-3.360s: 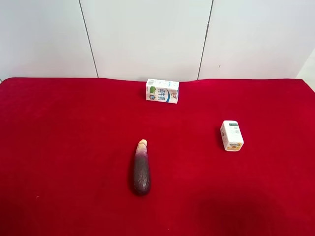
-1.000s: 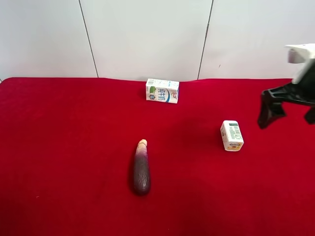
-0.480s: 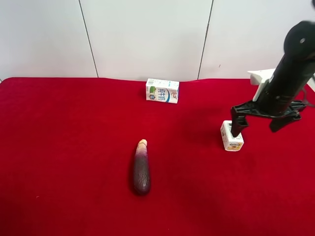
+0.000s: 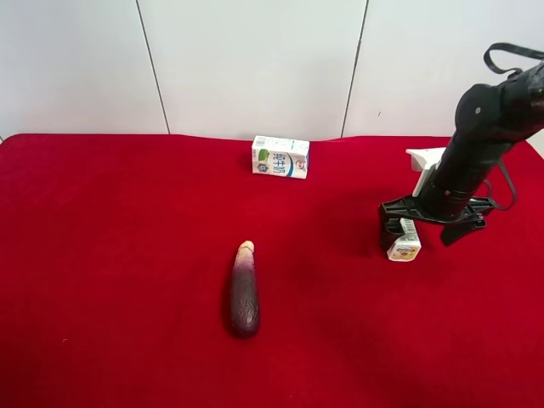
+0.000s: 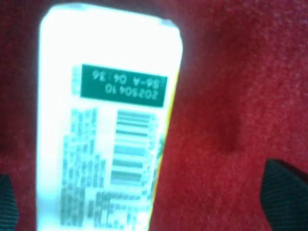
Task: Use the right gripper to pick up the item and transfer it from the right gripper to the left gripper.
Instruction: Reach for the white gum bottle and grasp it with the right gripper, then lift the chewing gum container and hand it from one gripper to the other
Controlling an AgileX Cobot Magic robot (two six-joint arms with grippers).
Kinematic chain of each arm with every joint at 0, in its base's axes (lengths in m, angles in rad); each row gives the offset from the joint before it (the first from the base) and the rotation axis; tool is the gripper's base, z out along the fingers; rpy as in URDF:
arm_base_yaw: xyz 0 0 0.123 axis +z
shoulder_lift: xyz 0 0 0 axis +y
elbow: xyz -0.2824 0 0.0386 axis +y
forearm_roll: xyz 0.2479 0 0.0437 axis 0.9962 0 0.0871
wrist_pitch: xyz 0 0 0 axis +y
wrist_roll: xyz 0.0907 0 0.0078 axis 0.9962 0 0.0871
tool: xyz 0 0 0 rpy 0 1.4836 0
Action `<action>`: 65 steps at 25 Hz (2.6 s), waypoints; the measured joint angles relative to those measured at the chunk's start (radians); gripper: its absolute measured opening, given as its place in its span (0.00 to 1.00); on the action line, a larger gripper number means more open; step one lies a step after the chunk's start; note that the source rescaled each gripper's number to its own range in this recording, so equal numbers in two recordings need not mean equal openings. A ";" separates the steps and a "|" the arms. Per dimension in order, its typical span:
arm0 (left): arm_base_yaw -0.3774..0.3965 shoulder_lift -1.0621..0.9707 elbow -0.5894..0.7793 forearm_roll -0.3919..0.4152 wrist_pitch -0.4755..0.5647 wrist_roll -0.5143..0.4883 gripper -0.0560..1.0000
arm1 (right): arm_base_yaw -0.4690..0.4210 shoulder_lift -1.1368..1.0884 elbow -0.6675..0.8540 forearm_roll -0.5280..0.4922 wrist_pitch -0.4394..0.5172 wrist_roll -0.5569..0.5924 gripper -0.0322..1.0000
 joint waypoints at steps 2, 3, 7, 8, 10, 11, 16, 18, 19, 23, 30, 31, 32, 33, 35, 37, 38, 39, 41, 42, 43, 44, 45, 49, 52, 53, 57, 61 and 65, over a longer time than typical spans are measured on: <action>0.000 0.000 0.000 0.000 0.000 0.000 1.00 | 0.000 0.021 0.000 0.002 -0.009 0.000 1.00; 0.000 0.000 0.000 0.000 0.000 0.000 1.00 | 0.000 0.030 0.000 0.008 -0.009 0.000 1.00; 0.000 0.000 0.000 0.000 -0.001 0.000 1.00 | 0.000 0.057 0.000 0.019 -0.018 0.000 0.92; 0.000 0.000 0.000 0.000 -0.001 0.000 1.00 | 0.000 0.059 0.000 0.019 -0.020 0.000 0.87; 0.000 0.000 0.000 0.000 -0.001 0.000 1.00 | 0.000 0.059 0.000 0.023 -0.025 0.000 0.77; 0.000 0.000 0.000 0.000 -0.001 0.000 1.00 | 0.000 0.059 0.000 0.023 -0.027 0.000 0.71; 0.000 0.000 0.000 0.000 -0.001 0.000 1.00 | 0.000 0.061 0.000 0.023 -0.027 0.000 0.41; 0.000 0.000 0.000 0.000 -0.001 0.000 1.00 | 0.000 0.061 0.000 0.030 -0.025 0.000 0.25; 0.000 0.000 0.000 0.000 -0.001 0.000 1.00 | 0.000 0.061 0.000 0.035 -0.024 0.000 0.16; 0.000 0.000 0.000 0.000 -0.001 0.000 1.00 | 0.000 0.061 0.000 0.042 -0.023 0.000 0.03; 0.000 0.000 0.000 0.000 -0.001 0.000 1.00 | 0.000 0.061 -0.025 0.042 0.028 0.000 0.03; 0.000 0.000 0.000 0.000 -0.001 0.000 1.00 | 0.000 0.059 -0.038 0.042 0.046 0.000 0.03; 0.000 0.000 0.000 0.000 -0.001 0.000 1.00 | 0.000 0.057 -0.052 0.042 0.069 0.000 0.03; 0.000 0.000 0.000 0.000 -0.001 0.000 1.00 | 0.000 0.055 -0.066 0.042 0.092 0.000 0.03; 0.000 0.000 0.000 0.000 -0.001 0.000 1.00 | 0.000 0.044 -0.086 0.042 0.131 0.000 0.03; 0.000 0.000 0.000 0.000 -0.001 0.000 1.00 | 0.000 0.031 -0.092 0.042 0.159 0.000 0.03; 0.000 0.000 0.000 0.000 -0.001 0.000 1.00 | 0.000 0.023 -0.094 0.042 0.168 0.000 0.03; 0.000 0.000 0.000 0.000 -0.001 0.000 1.00 | 0.000 0.013 -0.096 0.042 0.182 0.000 0.03; 0.000 0.000 0.000 0.000 -0.001 0.000 1.00 | 0.000 -0.013 -0.096 0.042 0.201 0.000 0.03; 0.000 0.000 0.000 0.000 -0.001 0.000 1.00 | 0.000 -0.029 -0.096 0.042 0.210 0.000 0.03; 0.000 0.000 0.000 0.000 -0.001 0.000 1.00 | 0.001 -0.044 -0.096 0.042 0.216 0.000 0.03; 0.000 0.000 0.000 0.000 -0.001 0.000 1.00 | 0.007 -0.064 -0.098 0.041 0.223 -0.001 0.03; 0.000 0.000 0.000 0.000 -0.001 0.000 1.00 | 0.013 -0.084 -0.098 0.041 0.231 -0.005 0.03; 0.000 0.000 0.000 0.000 -0.001 0.000 1.00 | 0.062 -0.159 -0.098 0.042 0.248 -0.031 0.03; 0.000 0.000 0.000 0.000 -0.001 0.000 1.00 | 0.119 -0.205 -0.098 0.042 0.269 -0.045 0.03; 0.000 0.000 0.000 0.000 -0.001 0.000 1.00 | 0.139 -0.219 -0.098 0.042 0.273 -0.050 0.03; 0.000 0.000 0.000 0.000 -0.001 0.000 1.00 | 0.212 -0.265 -0.098 0.042 0.290 -0.079 0.03; 0.000 0.000 0.000 0.000 -0.001 0.000 1.00 | 0.297 -0.300 -0.098 0.040 0.294 -0.119 0.03; 0.000 0.002 0.000 0.000 -0.001 0.000 1.00 | 0.396 -0.314 -0.098 0.040 0.310 -0.168 0.03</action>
